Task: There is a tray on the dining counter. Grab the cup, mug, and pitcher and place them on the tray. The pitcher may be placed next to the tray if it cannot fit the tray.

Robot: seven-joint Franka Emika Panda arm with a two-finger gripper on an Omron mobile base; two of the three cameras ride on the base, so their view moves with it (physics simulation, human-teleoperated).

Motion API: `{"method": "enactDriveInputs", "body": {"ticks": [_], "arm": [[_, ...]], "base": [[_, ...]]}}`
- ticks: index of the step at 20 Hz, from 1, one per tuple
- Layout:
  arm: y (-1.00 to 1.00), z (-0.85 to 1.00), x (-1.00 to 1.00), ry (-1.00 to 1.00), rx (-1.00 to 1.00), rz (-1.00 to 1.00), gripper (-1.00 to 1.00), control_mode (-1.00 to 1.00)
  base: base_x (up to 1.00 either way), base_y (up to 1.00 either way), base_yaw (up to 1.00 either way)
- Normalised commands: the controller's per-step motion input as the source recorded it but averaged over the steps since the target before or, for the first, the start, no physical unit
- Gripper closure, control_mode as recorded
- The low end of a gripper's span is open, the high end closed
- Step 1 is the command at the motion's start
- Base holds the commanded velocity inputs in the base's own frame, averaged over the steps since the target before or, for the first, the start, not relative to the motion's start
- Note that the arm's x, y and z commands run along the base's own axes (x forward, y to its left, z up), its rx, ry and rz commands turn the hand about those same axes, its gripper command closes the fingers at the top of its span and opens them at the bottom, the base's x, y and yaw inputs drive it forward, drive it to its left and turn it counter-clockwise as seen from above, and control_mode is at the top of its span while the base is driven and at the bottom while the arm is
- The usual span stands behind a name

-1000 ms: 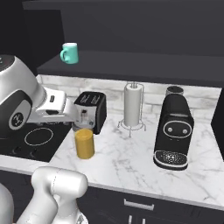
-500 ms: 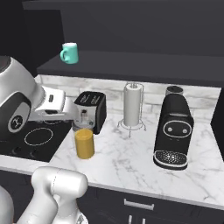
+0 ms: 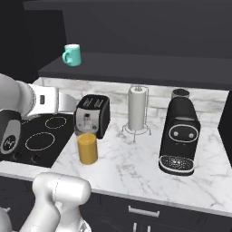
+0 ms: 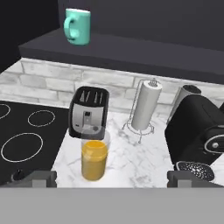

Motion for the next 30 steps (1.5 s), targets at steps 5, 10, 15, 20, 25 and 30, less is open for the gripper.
{"method": "enactDriveInputs", "body": {"ticks": [5, 10, 15, 20, 25, 30], "arm": [[0.00, 0.43, 0.00, -0.30, 0.01, 0.00, -1.00, -1.00], [0.00, 0.36, 0.00, -0.25, 0.02, 0.00, -1.00, -1.00], [0.01, 0.36, 0.00, -0.19, 0.01, 0.00, -1.00, -1.00], [0.01, 0.37, 0.00, -0.08, 0.00, 0.00, -1.00, -1.00], [0.19, 0.33, 0.00, 0.05, 0.00, 0.00, -1.00, -1.00], [0.29, 0.35, 0.00, 0.25, 0.00, 0.02, -1.00, -1.00]], "base": [[0.00, 0.00, 0.00], [0.00, 0.00, 0.00], [0.00, 0.00, 0.00], [0.00, 0.00, 0.00], [0.00, 0.00, 0.00], [0.00, 0.00, 0.00]]}}
